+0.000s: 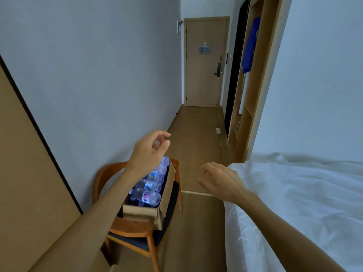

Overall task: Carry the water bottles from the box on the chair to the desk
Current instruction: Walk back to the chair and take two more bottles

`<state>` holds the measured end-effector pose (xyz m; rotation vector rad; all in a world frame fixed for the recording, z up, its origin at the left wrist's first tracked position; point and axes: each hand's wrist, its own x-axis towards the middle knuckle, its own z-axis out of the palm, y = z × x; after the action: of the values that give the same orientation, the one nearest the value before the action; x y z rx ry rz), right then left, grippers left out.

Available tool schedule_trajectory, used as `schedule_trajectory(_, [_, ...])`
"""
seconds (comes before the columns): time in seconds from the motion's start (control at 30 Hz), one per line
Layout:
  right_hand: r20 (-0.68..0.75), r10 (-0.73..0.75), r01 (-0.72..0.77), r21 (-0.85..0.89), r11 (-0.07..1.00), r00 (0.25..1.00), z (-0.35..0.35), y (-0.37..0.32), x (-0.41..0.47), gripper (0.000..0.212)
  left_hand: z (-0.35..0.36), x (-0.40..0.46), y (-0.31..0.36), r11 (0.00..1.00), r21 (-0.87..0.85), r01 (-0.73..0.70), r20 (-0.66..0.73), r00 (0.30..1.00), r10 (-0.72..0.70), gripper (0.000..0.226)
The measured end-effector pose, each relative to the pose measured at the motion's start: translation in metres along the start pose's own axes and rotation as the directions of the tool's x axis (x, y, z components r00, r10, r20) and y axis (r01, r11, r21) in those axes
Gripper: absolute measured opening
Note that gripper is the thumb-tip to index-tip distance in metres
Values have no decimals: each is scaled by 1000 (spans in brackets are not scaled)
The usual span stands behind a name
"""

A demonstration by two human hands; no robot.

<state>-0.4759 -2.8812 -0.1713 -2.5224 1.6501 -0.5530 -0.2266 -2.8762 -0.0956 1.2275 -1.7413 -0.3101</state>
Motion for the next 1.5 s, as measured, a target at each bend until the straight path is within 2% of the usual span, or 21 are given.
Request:
schedule_trajectory(0.37, [177, -133, 117, 97, 988, 975, 31, 85, 186, 27, 55, 117, -102, 978, 47, 201, -140, 971, -193, 19])
schedule_trajectory(0.47, [196, -186, 168, 108, 980, 963, 54, 91, 233, 21, 60, 138, -131, 961, 51, 270, -184, 949, -257, 17])
schedule_trajectory(0.73, [242, -301, 265, 171, 949, 922, 121, 90, 358, 28, 67, 186, -234, 911, 54, 409, -279, 882, -380, 15])
schedule_trajectory(0.93, [336, -328, 285, 173, 943, 883, 169, 86, 457, 32, 67, 227, -316, 858, 33, 512, -300, 824, -481, 13])
schedule_trajectory(1.23, [455, -382, 276, 284, 918, 804, 259, 78, 560, 27, 80, 243, -424, 706, 9, 708, -337, 667, -665, 9])
schedule_trajectory(1.37, [560, -412, 253, 342, 905, 719, 311, 73, 594, 26, 90, 237, -458, 640, 12, 768, -335, 607, -721, 12])
schedule_trajectory(1.5, [653, -454, 282, 357, 891, 606, 357, 71, 630, 27, 100, 237, -486, 508, -27, 861, -368, 464, -806, 12])
